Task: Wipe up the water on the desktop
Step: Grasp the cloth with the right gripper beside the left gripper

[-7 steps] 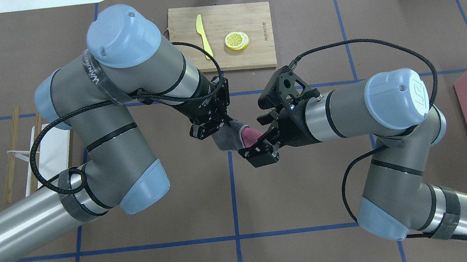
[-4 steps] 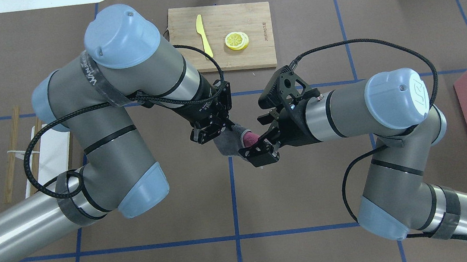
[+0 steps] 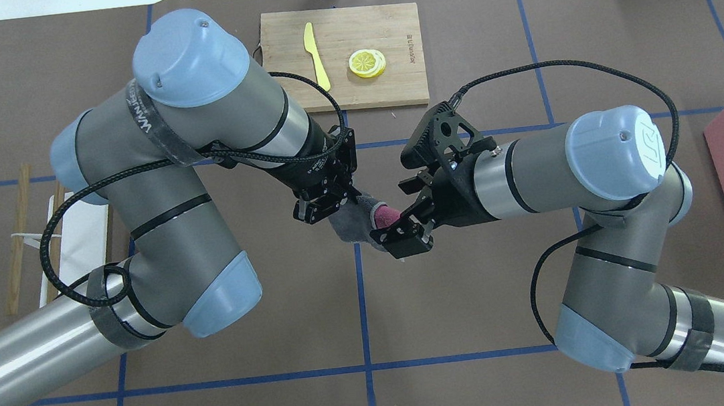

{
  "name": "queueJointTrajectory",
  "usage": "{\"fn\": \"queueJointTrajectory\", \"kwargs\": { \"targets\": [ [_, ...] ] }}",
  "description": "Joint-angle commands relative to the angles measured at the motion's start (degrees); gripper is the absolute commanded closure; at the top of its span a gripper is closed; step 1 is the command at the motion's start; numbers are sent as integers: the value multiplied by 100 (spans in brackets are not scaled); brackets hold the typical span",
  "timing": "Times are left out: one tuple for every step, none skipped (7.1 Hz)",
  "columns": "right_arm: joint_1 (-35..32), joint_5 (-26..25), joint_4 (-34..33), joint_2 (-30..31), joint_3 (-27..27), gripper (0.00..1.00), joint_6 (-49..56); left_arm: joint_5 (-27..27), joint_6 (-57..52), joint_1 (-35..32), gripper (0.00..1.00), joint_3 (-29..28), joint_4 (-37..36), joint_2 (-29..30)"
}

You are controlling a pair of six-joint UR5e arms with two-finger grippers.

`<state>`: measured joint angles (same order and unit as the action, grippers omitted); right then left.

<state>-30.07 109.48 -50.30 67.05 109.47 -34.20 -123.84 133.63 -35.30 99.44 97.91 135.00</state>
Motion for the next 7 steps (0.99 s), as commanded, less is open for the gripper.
{"fn": "queueJointTrajectory", "kwargs": {
  "targets": [
    [9,3,3,-8,48,60,-139,9,23,41,100,-4,0,26],
    [1,-6,-6,1,57,59,-139,18,32,102,100,-4,0,35],
    [1,3,3,1,57,59,-139,26,32,120,100,-4,0,43],
    [1,-6,-6,1,83,59,-139,27,32,129,100,5,0,44],
    [1,-6,-6,1,83,65,-139,27,32,129,100,5,0,44],
    [1,-6,-6,1,75,88,-139,35,23,129,100,-4,0,44],
    [1,3,-6,1,74,100,-139,27,23,129,100,5,0,44]
  ]
}}
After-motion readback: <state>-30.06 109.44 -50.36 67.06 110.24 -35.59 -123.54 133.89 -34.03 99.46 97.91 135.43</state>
